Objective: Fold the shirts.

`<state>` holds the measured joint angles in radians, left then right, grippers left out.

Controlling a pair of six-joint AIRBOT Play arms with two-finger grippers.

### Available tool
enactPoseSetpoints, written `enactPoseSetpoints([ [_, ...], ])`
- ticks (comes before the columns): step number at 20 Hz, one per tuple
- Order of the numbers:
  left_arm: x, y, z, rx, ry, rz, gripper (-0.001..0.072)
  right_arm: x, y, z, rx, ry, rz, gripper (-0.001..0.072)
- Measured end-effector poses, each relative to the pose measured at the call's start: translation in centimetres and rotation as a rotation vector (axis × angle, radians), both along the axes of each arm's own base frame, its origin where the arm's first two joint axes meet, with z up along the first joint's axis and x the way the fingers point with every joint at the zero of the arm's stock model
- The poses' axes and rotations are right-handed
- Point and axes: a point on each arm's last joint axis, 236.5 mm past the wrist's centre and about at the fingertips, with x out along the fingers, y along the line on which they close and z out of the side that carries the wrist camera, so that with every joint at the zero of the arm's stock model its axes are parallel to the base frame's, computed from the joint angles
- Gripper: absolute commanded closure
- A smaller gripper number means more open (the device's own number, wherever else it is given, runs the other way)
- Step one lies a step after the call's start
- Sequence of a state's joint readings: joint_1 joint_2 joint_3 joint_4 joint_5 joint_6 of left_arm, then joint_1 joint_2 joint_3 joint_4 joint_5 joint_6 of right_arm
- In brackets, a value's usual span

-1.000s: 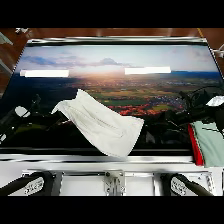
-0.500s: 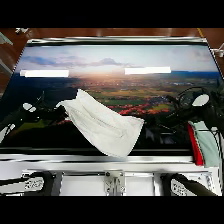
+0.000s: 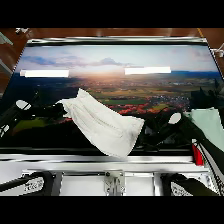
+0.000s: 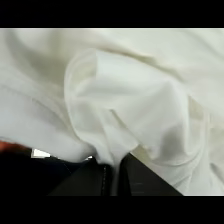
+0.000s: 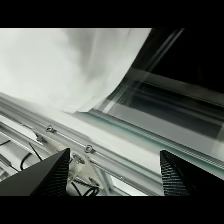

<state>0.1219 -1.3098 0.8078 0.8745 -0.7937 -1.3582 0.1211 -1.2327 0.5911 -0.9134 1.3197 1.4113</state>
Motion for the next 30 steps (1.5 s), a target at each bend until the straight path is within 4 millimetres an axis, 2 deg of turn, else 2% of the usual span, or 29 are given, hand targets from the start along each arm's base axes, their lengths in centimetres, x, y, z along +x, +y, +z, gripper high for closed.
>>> enactPoseSetpoints([
  [3, 0.0, -0.2, 2.0, 0.003, -0.046, -0.017, 0.0664, 0.0, 1.5, -1.3, -0.011, -0.034, -0.027, 0.0035],
  [8, -0.4, -0.6, 4.4, 0.003, -0.094, -0.04, 0.0664, 1.9, 4.0, -2.9, -0.006, -0.084, -0.13, 0.0036],
  [9, -0.5, -0.6, 4.8, 0.003, -0.101, -0.042, 0.0665, 1.9, 4.6, -3.1, 0.007, -0.068, -0.146, 0.0081],
  [10, -0.5, -0.7, 5.1, 0.004, -0.108, -0.044, 0.0665, 2.0, 5.3, -3.3, 0.019, -0.062, -0.162, 0.0334],
  [11, -0.5, -0.7, 5.4, 0.004, -0.116, -0.047, 0.0665, 2.4, 5.5, -3.8, 0.014, -0.076, -0.172, 0.0656],
  [13, -0.4, -0.6, 6.2, 0.012, -0.14, -0.059, 0.0665, 4.0, 5.9, -3.8, 0.022, -0.123, -0.208, 0.0649],
  [15, 0.4, -0.4, 8.3, 0.028, -0.197, -0.069, 0.0665, 5.6, 6.7, -1.9, 0.071, -0.192, -0.194, 0.0649],
  [16, 0.9, -0.2, 9.8, 0.041, -0.236, -0.077, 0.0665, 7.1, 7.0, -0.4, 0.097, -0.26, -0.194, 0.0649],
  [18, 2.1, 0.3, 14.9, 0.076, -0.355, -0.089, 0.0665, 10.1, 7.3, 4.4, 0.166, -0.422, -0.165, 0.0649],
  [20, 3.0, 0.7, 22.4, 0.121, -0.527, -0.093, 0.0665, 13.5, 6.4, 11.0, 0.206, -0.64, -0.151, 0.0649],
  [22, 2.4, 0.7, 31.8, 0.169, -0.737, -0.091, 0.0666, 16.2, 4.2, 18.8, 0.211, -0.875, -0.164, 0.0649],
  [23, 1.2, 0.6, 36.9, 0.195, -0.851, -0.088, 0.0665, 17.0, 2.7, 23.1, 0.207, -0.998, -0.189, 0.0649],
  [24, -0.2, 0.5, 41.2, 0.219, -0.948, -0.085, 0.0665, 17.4, 1.3, 26.9, 0.194, -1.105, -0.212, 0.0649],
  [25, -2.2, 0.3, 45.3, 0.248, -1.045, -0.083, 0.0665, 17.5, -0.3, 30.8, 0.18, -1.217, -0.244, 0.0649],
  [26, -4.2, 0.1, 48.6, 0.277, -1.125, -0.079, 0.0665, 17.1, -1.6, 34.1, 0.163, -1.307, -0.267, 0.0649],
  [28, -8.7, 0.1, 53.6, 0.345, -1.256, -0.062, 0.0665, 15.6, -3.9, 39.8, 0.124, -1.461, -0.318, 0.0649],
  [30, -12.0, 0.6, 55.6, 0.405, -1.299, -0.033, 0.0665, 13.7, -5.9, 43.5, 0.067, -1.564, -0.361, 0.0649],
])
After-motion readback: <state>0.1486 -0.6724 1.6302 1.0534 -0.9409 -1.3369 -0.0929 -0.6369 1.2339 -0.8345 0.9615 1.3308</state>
